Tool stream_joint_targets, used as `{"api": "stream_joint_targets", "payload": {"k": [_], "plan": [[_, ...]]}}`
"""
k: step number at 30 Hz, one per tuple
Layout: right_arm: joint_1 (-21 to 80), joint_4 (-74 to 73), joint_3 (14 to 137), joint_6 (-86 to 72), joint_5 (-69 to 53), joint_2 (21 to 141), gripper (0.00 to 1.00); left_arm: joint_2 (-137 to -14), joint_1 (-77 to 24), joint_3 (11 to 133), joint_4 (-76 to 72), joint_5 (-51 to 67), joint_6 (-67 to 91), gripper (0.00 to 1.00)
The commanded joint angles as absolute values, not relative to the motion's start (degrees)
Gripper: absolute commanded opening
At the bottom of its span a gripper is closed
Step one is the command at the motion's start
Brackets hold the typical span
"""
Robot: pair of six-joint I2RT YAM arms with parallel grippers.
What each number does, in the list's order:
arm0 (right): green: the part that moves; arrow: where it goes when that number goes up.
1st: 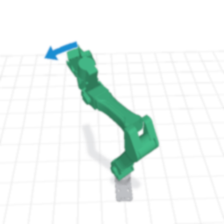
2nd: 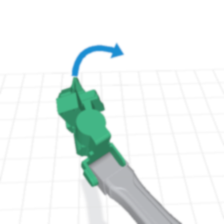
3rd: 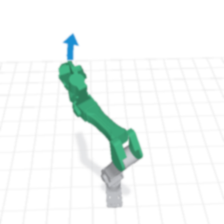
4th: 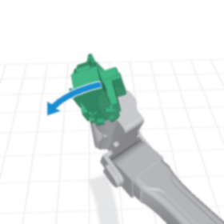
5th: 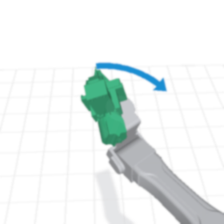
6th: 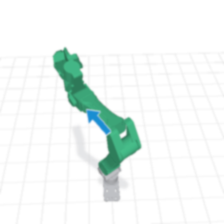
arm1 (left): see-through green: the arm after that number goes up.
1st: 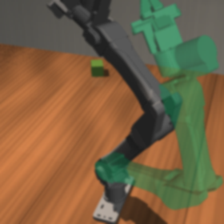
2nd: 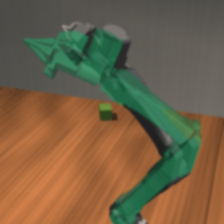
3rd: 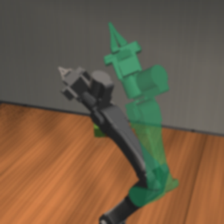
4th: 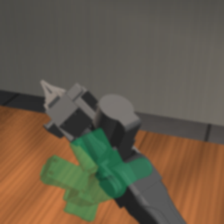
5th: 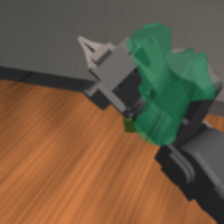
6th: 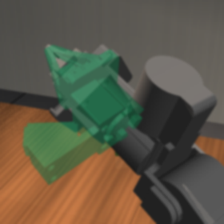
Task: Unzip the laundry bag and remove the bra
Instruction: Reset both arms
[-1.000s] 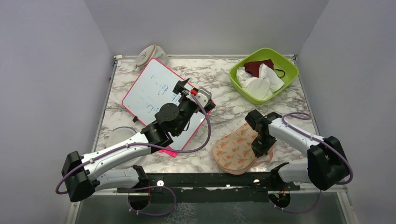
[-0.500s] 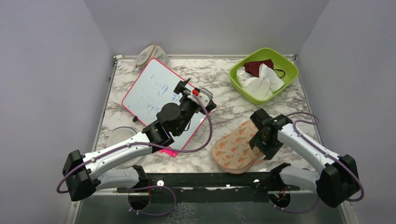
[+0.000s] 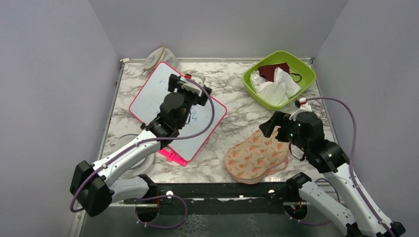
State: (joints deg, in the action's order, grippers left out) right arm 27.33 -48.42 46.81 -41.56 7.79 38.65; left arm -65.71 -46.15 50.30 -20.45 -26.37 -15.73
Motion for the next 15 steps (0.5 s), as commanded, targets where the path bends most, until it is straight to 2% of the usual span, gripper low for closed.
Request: {"api": "stream_joint_targets", "payload": {"k": [1,6,15], "plan": [[27.58,-29.96,51.15,-19.35,-0.17,37.52,0.92,-65.46,-34.51,54.46,-16.53,-21.82,-2.76,0.99],[27.59,-30.65,61.04,-7.19,2.27,40.80,0.97,-61.52,-12.00,53.22,-11.94,-4.52,17.75,0.99],[27.60,-32.42,75.56,-0.09,13.26,42.99,1.00,-52.98,-9.71,69.63,1.84,4.07,10.28,0.99]]}}
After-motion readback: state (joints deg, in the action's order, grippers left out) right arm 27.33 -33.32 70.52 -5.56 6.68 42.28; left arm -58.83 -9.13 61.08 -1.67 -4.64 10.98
